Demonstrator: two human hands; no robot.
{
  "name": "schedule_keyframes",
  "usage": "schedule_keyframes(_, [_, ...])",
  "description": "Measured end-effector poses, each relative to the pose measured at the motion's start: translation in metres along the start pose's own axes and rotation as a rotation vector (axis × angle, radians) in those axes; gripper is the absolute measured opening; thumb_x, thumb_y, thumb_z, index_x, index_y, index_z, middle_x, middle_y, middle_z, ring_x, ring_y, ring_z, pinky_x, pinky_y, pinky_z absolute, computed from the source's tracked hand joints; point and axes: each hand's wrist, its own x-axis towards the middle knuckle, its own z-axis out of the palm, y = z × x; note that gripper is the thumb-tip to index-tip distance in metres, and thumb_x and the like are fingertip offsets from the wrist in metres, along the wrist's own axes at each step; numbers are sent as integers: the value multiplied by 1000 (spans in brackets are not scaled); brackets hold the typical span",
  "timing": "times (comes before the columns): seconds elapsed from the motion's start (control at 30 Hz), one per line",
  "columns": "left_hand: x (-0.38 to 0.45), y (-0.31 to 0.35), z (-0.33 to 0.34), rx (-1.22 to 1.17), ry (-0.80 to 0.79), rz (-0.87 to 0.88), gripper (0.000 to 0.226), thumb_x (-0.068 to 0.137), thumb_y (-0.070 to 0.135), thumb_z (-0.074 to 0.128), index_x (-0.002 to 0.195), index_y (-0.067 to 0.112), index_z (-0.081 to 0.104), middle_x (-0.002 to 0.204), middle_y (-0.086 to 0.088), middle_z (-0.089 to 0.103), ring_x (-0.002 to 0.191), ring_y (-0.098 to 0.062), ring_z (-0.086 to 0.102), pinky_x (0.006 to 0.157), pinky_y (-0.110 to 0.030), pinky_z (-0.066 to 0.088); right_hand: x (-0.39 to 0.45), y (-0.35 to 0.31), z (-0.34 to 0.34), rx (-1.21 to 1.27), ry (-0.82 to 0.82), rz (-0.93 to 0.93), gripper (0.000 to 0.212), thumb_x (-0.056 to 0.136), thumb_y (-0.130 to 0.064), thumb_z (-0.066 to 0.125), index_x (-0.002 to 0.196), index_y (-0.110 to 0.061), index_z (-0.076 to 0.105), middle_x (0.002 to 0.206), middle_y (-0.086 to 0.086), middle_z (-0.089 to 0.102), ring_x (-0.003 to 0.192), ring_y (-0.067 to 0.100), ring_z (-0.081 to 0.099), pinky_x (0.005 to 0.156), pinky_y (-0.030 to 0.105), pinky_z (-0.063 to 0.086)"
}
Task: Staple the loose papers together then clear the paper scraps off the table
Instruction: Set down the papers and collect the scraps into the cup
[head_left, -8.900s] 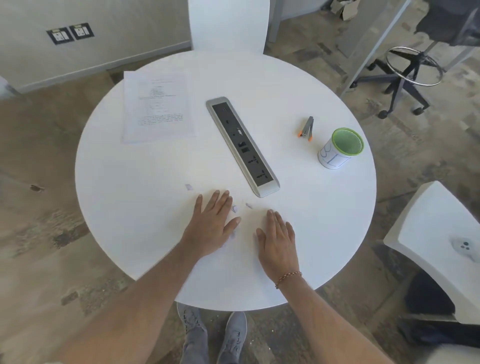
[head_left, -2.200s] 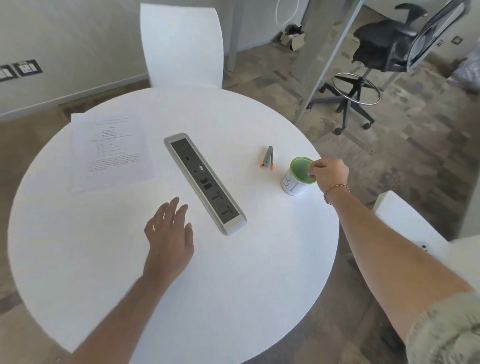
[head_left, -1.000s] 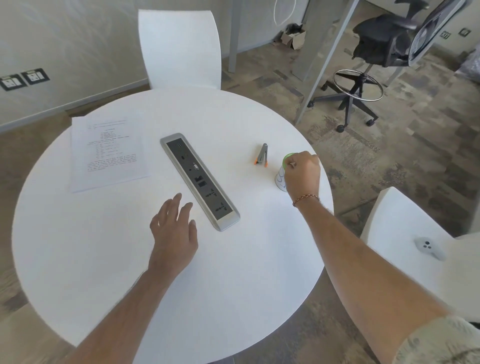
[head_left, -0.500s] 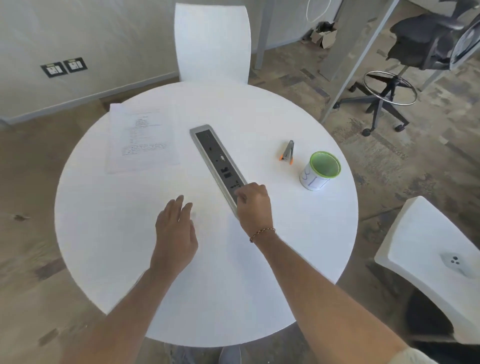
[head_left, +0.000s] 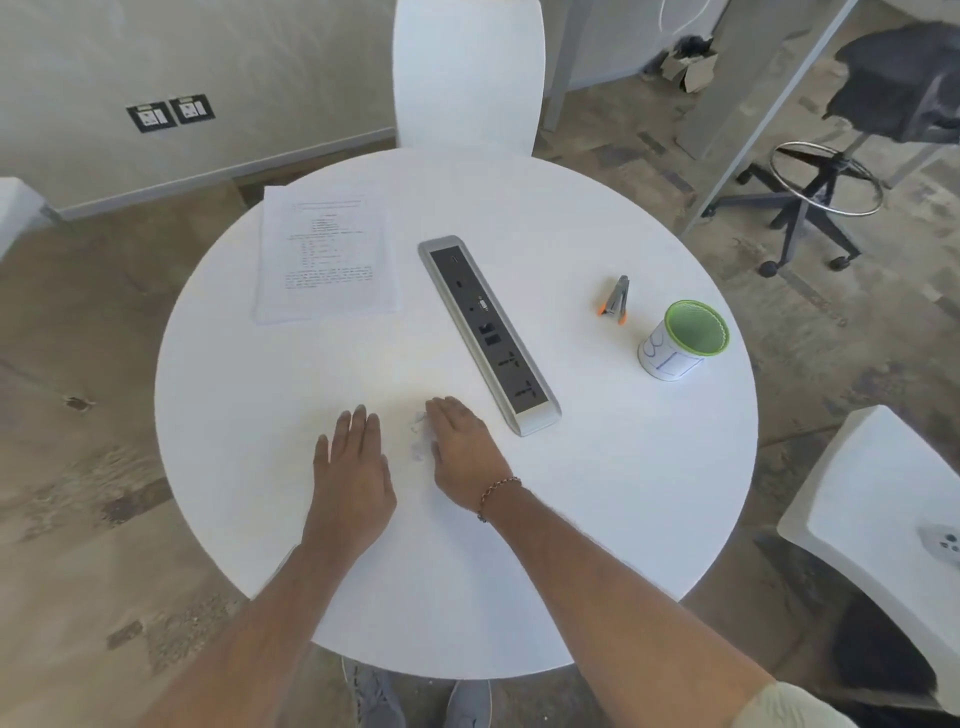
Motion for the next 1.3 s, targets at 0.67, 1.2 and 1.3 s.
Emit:
schedule_keyframes(0.67, [-9, 10, 15, -179, -94, 174, 65, 102, 7, 30, 160, 10, -1, 169, -2, 11, 156, -10, 1, 126, -52, 5, -17, -8, 0, 236, 49, 219, 75, 93, 0, 36, 158, -19, 4, 154, 4, 40, 140, 19, 38, 108, 22, 31])
schedule_keyframes(1.2, [3, 3, -8, -205, 24, 15, 70, 90, -10, 40, 156, -1, 19, 162, -13, 30, 154, -27, 18, 124, -53, 15, -27, -26, 8, 238, 100, 132, 64, 96, -3, 49, 154, -4, 23, 131, 10, 54, 123, 23, 43, 104, 20, 33])
schedule_keyframes(1.3, [6, 4, -10, -213, 18, 29, 71, 87, -13, 42, 154, 0, 24, 160, -14, 34, 152, -29, 23, 122, -56, 20, -19, -27, 9, 287, 77, 240, 66, 89, -18, 66, 148, -10, 37, 133, 8, 44, 124, 23, 35, 102, 24, 36])
